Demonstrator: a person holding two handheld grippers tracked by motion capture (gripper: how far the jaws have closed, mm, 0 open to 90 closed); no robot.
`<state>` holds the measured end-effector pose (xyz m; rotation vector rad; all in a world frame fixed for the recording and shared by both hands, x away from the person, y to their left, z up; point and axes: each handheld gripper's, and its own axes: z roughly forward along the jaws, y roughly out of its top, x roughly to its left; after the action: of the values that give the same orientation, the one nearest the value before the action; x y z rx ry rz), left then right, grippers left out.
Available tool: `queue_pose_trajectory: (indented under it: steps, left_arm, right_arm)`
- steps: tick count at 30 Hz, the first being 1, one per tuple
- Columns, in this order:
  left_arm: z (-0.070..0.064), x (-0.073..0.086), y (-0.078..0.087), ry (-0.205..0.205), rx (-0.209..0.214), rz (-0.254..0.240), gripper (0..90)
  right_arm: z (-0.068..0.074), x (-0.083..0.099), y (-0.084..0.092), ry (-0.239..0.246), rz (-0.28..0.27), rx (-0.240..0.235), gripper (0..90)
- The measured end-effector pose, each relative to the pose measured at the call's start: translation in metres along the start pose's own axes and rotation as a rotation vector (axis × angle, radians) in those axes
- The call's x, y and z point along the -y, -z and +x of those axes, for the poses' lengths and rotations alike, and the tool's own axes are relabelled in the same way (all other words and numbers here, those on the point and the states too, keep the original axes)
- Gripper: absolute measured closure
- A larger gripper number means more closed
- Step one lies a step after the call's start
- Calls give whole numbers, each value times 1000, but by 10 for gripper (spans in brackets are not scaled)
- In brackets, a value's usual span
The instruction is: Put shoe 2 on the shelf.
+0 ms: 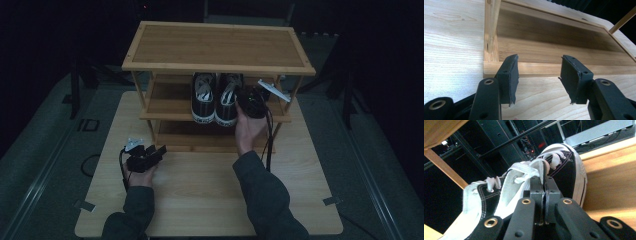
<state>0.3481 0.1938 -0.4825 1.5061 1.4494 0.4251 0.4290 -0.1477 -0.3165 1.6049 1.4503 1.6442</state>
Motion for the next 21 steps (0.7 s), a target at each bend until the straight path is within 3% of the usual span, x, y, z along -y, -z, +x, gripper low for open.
queue_pose_trajectory:
  steps: [15,21]
  left_arm:
    - [0,0,0,3,1,-2,491]
    - [0,0,0,0,1,1,490]
  right_arm:
    - [-3,0,-4,34,25,-21,841]
    - [-7,-3,-1,37,37,-58,709]
